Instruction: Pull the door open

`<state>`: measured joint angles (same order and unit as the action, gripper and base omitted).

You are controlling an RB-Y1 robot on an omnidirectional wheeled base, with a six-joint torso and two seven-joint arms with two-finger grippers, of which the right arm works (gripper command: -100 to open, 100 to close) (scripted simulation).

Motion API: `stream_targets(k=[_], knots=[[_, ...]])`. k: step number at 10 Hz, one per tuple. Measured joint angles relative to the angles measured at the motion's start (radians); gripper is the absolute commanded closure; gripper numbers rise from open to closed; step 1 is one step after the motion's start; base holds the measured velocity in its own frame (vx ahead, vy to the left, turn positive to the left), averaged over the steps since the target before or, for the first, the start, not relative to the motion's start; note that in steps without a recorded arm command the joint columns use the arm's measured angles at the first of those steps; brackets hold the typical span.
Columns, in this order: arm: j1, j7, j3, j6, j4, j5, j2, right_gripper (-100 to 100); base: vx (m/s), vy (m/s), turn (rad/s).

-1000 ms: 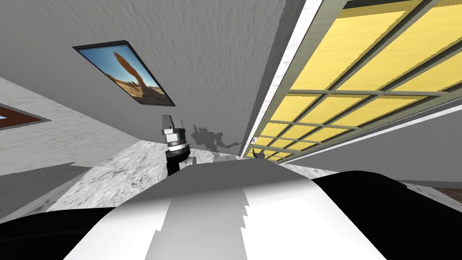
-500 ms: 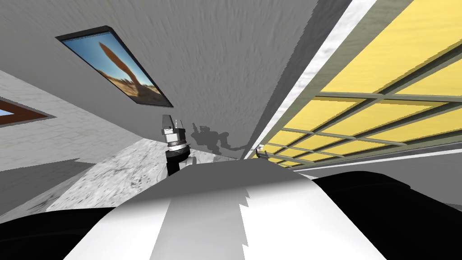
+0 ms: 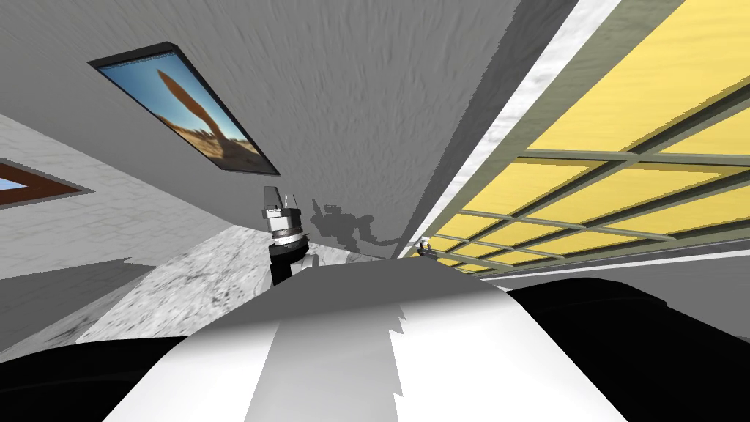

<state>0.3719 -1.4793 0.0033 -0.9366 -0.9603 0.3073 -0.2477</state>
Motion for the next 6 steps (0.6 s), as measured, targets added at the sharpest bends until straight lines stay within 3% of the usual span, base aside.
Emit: stream_targets(k=[3,6], knots=[[0.0,0.0,0.0,0.0,0.0,0.0,0.0,100,-0.006,0.005,0.0],[-0.023,0.022,-0.018,0.065,0.004,0.072,0.01,100,-0.037,0.025,0.003]])
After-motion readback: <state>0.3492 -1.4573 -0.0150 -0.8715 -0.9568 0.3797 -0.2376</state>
